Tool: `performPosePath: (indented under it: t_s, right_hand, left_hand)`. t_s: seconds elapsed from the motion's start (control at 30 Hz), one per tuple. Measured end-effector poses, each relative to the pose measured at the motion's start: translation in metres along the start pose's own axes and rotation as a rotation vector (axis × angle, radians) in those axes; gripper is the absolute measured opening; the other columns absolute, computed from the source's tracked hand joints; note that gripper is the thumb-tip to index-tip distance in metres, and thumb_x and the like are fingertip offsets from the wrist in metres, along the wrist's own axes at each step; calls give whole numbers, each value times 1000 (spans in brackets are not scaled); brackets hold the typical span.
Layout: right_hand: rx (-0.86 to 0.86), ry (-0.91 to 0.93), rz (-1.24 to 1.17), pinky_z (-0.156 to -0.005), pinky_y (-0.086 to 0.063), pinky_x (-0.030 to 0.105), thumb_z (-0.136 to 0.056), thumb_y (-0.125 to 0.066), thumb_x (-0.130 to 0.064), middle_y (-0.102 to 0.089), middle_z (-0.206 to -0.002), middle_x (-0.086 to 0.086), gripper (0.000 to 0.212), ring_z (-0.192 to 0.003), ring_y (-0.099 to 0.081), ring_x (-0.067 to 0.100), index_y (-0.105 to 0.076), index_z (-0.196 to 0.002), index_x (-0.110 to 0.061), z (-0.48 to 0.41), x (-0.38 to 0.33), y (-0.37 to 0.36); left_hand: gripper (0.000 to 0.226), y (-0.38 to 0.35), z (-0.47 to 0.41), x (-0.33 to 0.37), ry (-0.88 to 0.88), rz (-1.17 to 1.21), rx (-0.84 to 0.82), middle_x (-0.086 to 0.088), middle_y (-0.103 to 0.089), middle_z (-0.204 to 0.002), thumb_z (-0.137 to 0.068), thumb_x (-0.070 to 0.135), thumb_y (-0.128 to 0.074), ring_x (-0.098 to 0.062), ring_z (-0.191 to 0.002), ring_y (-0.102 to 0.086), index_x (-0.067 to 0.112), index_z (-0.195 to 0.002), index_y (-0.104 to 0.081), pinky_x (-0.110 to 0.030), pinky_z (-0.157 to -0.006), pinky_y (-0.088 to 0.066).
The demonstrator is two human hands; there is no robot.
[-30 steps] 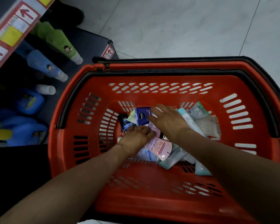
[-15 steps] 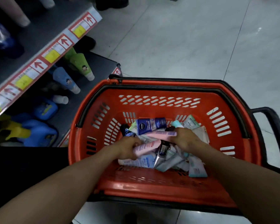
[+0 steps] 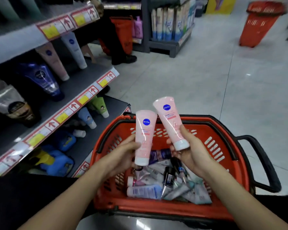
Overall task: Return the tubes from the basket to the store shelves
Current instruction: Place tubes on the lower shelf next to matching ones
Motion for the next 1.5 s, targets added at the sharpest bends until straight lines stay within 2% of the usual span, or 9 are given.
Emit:
performPosePath:
  t_s: [0.13,0.3,0.5,0.7,0.8,0.93,1.0,1.2,1.5]
  right_hand:
    - [-31,101,-44,-60,-47,22,-87,-53,-38,-70,-87,7,37,-73,-61,13,-64,-112,-12,8,-21,-15]
    - [-13,180,16,-72,-52,22,-91,-51,-27,-73,-100,3,33,-82,-67,8,-60,-120,-15,15,-29,-10]
    - [-24,189,48,-100,-47,41,-80,-59,-28,-68,-118,15,51,-106,-62,26,-57,-127,-8,18,-27,-15]
    - [-157,218,123,-84,-58,31,-71,-80,-30,-69,-118,15,62,-103,-68,24,-58,-125,-8,-13,-38,-52]
    - [-211,247,190,-72,-57,21,-94,-49,-4,-74,-103,5,26,-89,-70,11,-58,-118,-7,-42,-55,-97]
    - [-231,281,336,-58,-51,14,-98,-43,0,-73,-94,-7,27,-77,-69,1,-55,-120,-12,-87,-77,-161]
    - [-246,287,373,-60,-51,14,-99,-42,1,-70,-102,-6,32,-83,-67,1,-54,-125,-14,-112,-83,-185]
    - [-282,264,404,-84,-49,24,-101,-41,-4,-68,-119,-2,34,-113,-62,14,-50,-133,-14,-168,-77,-224]
    - [-281,193,409,-90,-49,29,-101,-43,-6,-69,-118,-5,35,-115,-62,13,-52,-131,-19,-215,-52,-231]
  left_hand:
    - [46,-21,12,34,-212,56,42,-9,-68,-118,-87,20,-58,-26,-105,-66,22,-133,-54,-55,-91,-51]
    - [41,-24,22,56,-317,47,101,-10,-66,-126,-92,15,-57,-28,-114,-66,22,-132,-56,-49,-82,-57]
    - [44,-22,30,60,-325,70,138,-11,-65,-127,-90,15,-56,-28,-114,-66,21,-133,-56,-52,-84,-56]
    - [34,-17,34,98,-471,30,341,-7,-70,-123,-90,7,-60,-28,-117,-65,21,-121,-59,-60,-95,-51]
    - [30,7,38,141,-588,-82,505,-4,-69,-123,-96,3,-57,-24,-115,-66,25,-116,-59,-54,-97,-52]
    - [31,58,39,192,-678,-208,741,-3,-65,-127,-96,2,-57,-7,-105,-64,20,-121,-53,-28,-91,-54]
    - [30,87,33,209,-700,-206,858,-1,-65,-125,-96,3,-57,-8,-106,-63,20,-121,-53,-25,-89,-51]
    - [40,150,-1,233,-654,-173,1080,1,-60,-131,-97,7,-58,-17,-118,-58,21,-133,-50,-42,-99,-51]
    - [41,196,-36,265,-633,-162,1239,-5,-58,-135,-98,9,-55,-24,-123,-56,21,-137,-48,-39,-96,-46]
Point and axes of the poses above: each hand's wrist, its own z-axis away from the middle knuckle, its own y-axis out of the back of the hand, x = y × z, the point moved 6 cm from there along -z, towards the middle knuckle
